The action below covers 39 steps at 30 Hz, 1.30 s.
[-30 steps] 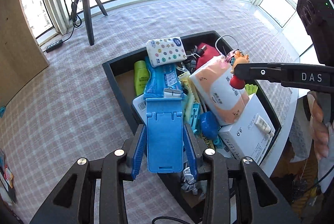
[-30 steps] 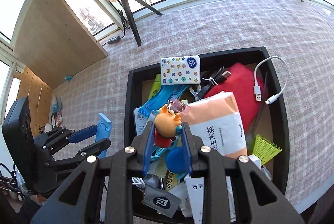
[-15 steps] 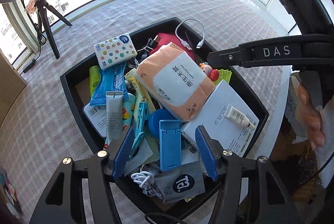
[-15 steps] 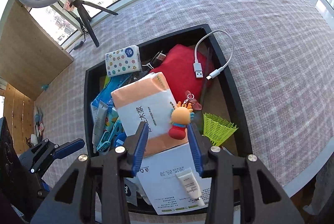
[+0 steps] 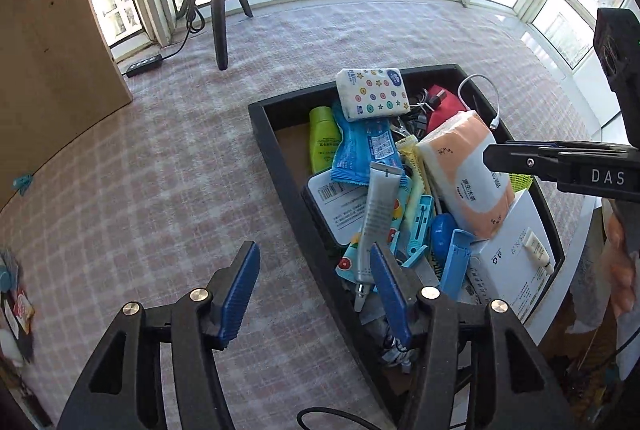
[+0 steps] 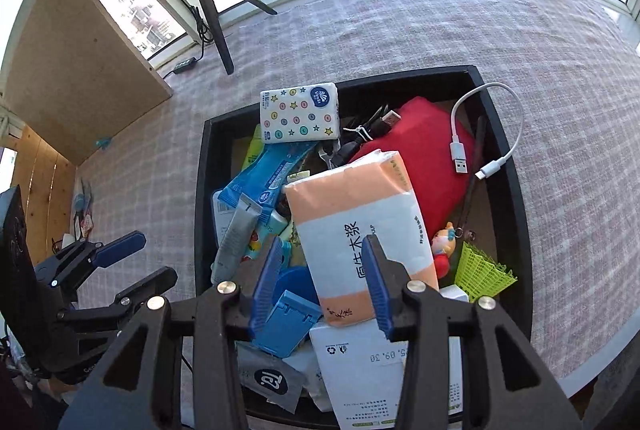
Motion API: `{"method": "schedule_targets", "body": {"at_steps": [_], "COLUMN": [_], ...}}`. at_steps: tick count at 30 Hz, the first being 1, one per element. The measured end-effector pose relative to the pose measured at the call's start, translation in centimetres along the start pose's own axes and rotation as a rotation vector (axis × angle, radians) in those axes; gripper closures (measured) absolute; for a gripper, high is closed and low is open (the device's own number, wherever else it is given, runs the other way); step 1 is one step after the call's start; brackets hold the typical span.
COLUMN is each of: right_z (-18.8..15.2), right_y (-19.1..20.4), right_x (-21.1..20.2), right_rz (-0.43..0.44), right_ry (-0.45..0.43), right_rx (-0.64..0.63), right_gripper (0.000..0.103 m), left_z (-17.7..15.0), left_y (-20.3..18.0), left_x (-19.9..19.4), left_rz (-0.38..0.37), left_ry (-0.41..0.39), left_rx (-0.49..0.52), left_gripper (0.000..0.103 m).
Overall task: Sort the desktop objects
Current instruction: 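Move both grippers back over the white plug adapter and Coffee-mate sachet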
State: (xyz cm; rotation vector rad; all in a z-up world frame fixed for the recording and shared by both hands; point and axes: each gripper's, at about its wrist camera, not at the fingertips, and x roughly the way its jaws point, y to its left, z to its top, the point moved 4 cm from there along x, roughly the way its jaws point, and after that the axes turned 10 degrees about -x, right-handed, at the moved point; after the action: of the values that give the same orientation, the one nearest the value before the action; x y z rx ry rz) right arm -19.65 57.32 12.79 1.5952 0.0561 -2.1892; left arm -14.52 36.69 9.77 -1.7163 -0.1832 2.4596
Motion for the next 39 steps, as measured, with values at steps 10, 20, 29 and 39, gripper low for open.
{"method": "schedule_targets", "body": {"at_steps": [10, 20, 29, 39], "right_z": [4.2, 8.9, 11.5, 7.4], "right_y": [9.6, 24.9, 41.1, 55.0], "right_x": [4.1, 9.3, 14.6, 22.3], "right_rz": [0.047, 0.131, 0.283, 0.337], "right_ry": [0.048, 0.077, 0.163, 0.322], "right_rx": [-0.195, -0.491, -0.668, -0.778], "right_gripper": [0.061, 0.061, 0.061, 0.046], "left_z": [0.6, -5.1, -11.3, -12.3], "left_y": [17.0, 35.6, 48.2, 53.8], "left_x": [-1.8, -5.0, -8.5, -7.1], "left_rz": [0.16, 0.348, 0.525, 0.489], "left_ry": [-0.049, -0.056, 0.008, 0.052], "left_rx": [-0.28, -0.545, -0.617, -0.676], "left_gripper": [0.049, 0.049, 0.054, 0.054]}}
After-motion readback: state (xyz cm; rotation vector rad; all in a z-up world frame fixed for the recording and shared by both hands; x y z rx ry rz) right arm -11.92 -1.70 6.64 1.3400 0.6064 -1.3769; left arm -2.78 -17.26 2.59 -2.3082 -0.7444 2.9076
